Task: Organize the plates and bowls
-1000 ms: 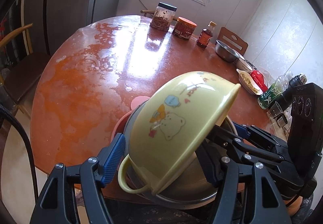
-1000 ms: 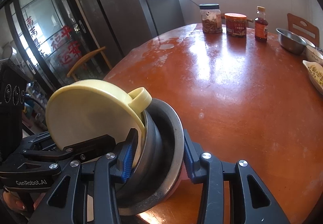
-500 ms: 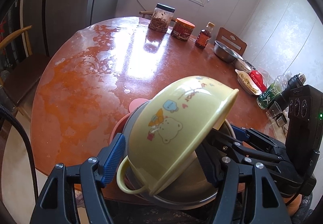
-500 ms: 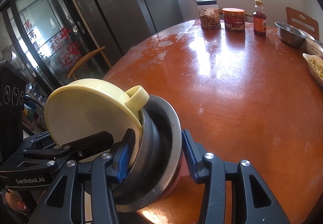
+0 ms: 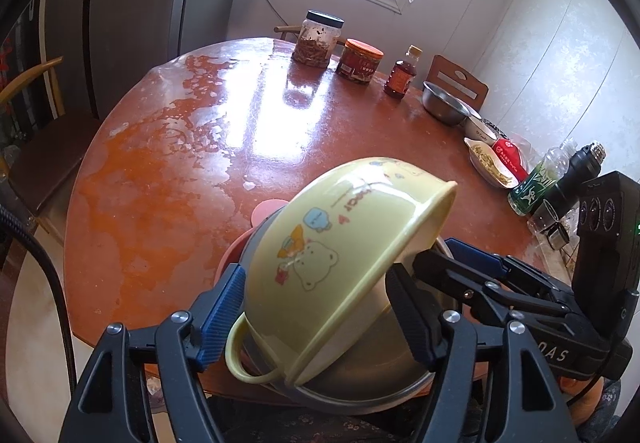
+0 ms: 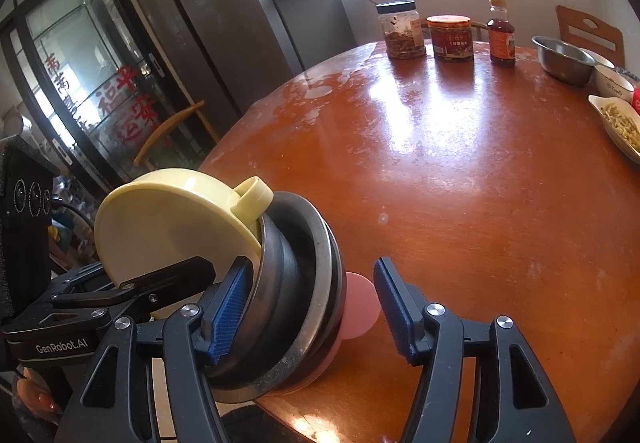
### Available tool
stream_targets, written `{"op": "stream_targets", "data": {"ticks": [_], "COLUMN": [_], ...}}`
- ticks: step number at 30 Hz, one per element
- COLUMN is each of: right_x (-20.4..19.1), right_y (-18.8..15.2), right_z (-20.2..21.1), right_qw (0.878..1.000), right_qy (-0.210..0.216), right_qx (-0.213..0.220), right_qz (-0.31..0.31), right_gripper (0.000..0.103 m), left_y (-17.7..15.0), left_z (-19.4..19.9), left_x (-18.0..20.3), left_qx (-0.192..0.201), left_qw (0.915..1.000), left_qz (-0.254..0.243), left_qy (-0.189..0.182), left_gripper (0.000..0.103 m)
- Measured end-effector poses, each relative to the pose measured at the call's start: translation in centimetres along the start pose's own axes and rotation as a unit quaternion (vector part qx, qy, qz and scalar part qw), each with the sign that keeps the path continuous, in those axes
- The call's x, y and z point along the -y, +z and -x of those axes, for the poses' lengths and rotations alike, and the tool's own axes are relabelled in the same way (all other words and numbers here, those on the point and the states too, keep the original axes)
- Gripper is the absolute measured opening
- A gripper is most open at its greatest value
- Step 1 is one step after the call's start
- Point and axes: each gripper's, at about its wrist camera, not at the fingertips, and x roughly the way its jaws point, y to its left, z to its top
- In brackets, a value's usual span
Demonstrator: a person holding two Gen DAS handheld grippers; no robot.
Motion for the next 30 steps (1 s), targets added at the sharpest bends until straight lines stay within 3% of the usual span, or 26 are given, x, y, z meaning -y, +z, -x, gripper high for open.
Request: {"op": "stream_targets", "data": {"ticks": [7,30], "right_x": [0.4,0.8], "right_y": [-0.2,-0.6], "right_z": [1.5,3.7], "right_qw": [1.000,0.999], "right_qy": [0.005,-0.001], "right_qx": [0.013,0.032], "right_qz": [-0.007,-0.009], "right_gripper": [0.069,0.073], "left_y": [-0.2,-0.4], "left_z": [-0.3,2.3], "left_x": [-0.4,0.8], "left_qx": [-0.007,0.031], "left_qw": [0.9999,0.9994], "left_qz": [0.006,-0.013], "left_qy": [-0.005,-0.002], "left_gripper": [0.072,0.074]}}
